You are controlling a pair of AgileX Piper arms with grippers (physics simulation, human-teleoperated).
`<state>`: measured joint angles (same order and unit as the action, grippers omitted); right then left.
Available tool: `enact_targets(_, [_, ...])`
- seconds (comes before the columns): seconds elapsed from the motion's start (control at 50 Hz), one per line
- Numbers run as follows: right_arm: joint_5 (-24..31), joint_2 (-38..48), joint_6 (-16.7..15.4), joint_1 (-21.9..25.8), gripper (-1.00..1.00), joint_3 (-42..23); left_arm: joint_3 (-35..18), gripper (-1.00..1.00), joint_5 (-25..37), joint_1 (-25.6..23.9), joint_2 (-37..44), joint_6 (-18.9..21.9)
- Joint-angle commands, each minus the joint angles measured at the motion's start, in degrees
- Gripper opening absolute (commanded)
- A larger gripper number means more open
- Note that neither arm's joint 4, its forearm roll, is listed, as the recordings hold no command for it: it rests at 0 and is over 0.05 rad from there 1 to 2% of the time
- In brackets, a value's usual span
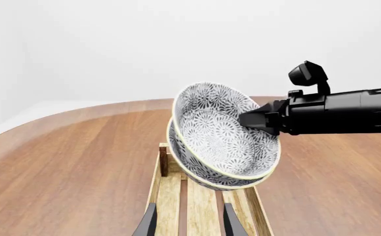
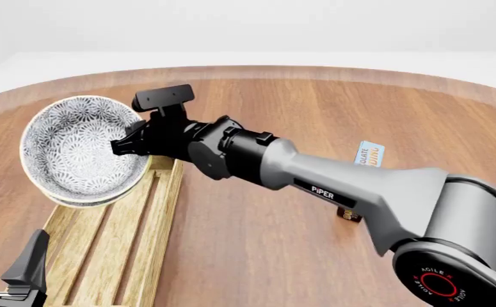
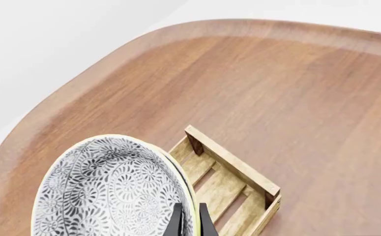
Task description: Stack the left bowl on the right bowl and place them in the tray.
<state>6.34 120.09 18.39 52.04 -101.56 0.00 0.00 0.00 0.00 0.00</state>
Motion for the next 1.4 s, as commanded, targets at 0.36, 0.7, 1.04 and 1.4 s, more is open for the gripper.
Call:
enact_targets(0.36, [-3.27,2.63,1.64,1.19,-1.0,0.37,0.0,1.0,0.0,0.0,0.0,0.0])
enact_targets(0.7, [-4.42,3.69,2.18,0.93,-1.0,1.79,0.0,1.0,0.0,0.0,0.0,0.0])
enact_targets(1.04, [-5.32,5.64,2.74,1.23,-1.0,1.72,0.0,1.0,0.0,0.0,0.0,0.0])
enact_targets(1.4, [-6.74,6.87,3.53,1.18,-1.0,2.66,0.0,1.0,0.0,0.0,0.0,0.0])
